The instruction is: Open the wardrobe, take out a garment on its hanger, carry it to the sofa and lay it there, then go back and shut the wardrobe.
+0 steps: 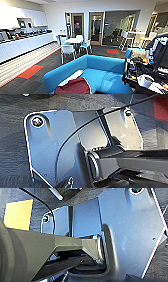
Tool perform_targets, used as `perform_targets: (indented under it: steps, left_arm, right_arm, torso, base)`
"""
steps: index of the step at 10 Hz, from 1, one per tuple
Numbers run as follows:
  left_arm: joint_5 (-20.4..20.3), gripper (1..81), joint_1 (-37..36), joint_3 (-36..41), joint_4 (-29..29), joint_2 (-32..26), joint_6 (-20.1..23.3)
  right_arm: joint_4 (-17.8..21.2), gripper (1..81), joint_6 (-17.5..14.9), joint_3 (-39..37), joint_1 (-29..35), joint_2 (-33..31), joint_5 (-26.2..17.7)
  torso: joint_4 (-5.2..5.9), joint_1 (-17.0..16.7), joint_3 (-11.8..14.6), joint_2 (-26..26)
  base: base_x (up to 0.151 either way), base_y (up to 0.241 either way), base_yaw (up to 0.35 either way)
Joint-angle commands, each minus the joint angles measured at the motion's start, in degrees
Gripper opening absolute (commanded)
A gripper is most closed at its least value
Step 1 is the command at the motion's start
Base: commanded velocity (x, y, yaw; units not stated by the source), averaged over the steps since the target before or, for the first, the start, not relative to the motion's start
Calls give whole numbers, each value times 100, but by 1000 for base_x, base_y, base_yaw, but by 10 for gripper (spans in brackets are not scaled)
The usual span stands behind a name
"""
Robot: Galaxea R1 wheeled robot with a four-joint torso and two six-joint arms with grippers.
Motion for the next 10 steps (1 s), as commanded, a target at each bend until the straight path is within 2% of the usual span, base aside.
perform_targets:
  steps: [1,10]
  left_arm:
    - [192,811,-272,-22,27,-30,-9]
    - [192,811,-254,-22,27,-118,-9]
  right_arm:
    - [-28,811,-14,18,174,41,-239]
    - [-37,811,-23,18,156,50,-239]
  torso:
    - [2,7,0,0]
    - [0,7,0,0]
  base:
    - [0,0,0]
    - [0,0,13]
